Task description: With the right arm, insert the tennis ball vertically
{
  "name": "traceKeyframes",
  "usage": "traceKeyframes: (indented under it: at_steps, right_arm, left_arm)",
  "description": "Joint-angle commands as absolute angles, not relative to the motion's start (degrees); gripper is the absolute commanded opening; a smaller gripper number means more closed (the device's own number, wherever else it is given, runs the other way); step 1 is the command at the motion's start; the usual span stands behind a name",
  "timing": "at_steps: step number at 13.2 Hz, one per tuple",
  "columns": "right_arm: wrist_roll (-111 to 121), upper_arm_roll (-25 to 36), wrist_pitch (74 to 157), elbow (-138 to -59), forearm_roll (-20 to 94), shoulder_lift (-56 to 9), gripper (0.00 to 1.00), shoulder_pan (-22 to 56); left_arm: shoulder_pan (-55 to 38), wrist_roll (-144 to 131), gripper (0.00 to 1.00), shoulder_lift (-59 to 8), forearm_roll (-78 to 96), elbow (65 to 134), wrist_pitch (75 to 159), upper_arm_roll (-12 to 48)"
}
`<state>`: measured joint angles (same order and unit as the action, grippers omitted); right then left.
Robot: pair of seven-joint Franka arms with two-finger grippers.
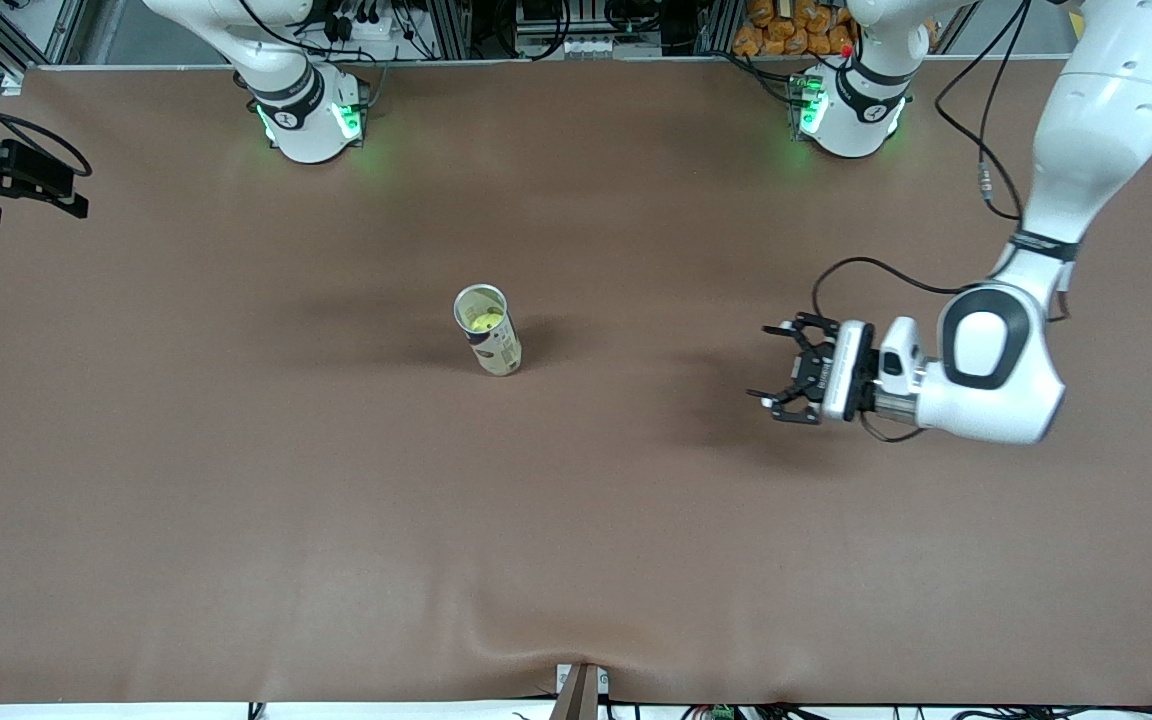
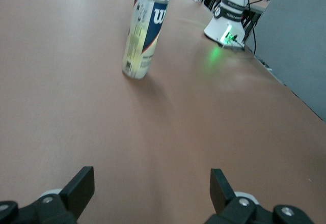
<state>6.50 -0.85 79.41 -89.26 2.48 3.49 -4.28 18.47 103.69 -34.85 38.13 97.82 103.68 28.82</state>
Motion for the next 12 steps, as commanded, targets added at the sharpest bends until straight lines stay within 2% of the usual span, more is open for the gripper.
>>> traceKeyframes:
  at_steps: [1,4,8,12]
  right_arm:
    - [6.1,-0.6,82.5,-88.2,1.8,1.9,1.0,-4.2]
    - [6.0,-0.4,84.4,-88.1,2.8,1.8,1.0,-5.1]
    - [6.0,-0.6,84.0,-87.9,2.8,2.1,1.0,-4.7]
    - [6.1,-0.4,81.6,-86.0,3.1,2.3,1.0,-5.2]
  left_arm:
    - [16.4,97.1,1.0,-30.5,32.4,95.7,99.9,25.4]
    - [12.1,84.9,1.0,-24.5,29.0,94.6,93.5,17.9]
    - [7.9,62.3,1.0,-21.6,16.6,82.8,81.3,13.3]
    - [-0.7,40.9,1.0,-14.1,9.6,81.6,79.7,5.8]
